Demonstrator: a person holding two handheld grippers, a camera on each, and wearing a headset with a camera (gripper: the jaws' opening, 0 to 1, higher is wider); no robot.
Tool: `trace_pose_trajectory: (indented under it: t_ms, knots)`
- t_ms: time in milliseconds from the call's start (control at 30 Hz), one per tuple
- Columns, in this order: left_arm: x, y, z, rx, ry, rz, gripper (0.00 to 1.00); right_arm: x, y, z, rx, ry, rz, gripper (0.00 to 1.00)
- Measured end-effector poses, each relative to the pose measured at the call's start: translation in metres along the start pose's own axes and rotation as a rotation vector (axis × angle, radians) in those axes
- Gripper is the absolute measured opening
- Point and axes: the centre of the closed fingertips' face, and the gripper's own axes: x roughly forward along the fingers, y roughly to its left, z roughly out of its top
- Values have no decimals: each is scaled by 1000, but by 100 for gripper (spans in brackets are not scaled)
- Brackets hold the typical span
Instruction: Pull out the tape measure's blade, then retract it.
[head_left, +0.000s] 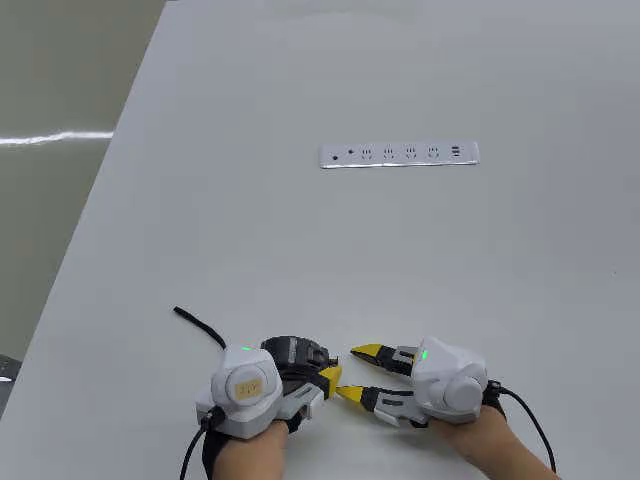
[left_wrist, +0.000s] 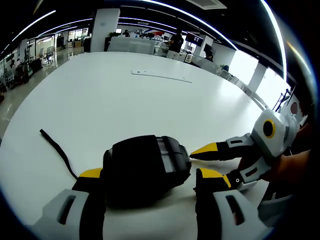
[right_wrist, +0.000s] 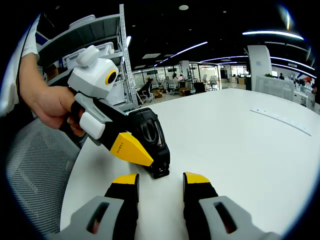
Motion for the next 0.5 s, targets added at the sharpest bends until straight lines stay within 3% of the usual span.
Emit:
trace_pose_trajectory:
  t_ms: [133,233,500]
  knots:
    - [-3,0,-3,-30,-3,-24,73,-5,3,1,6,-2,-11,35]
    - [-5,5,-4,-11,-2,-20,73,-10,4,3,23,-10,-29,35]
    - [-10,2,-7,29,-6,-55,73,-18,9,8,58,-18,-74,39]
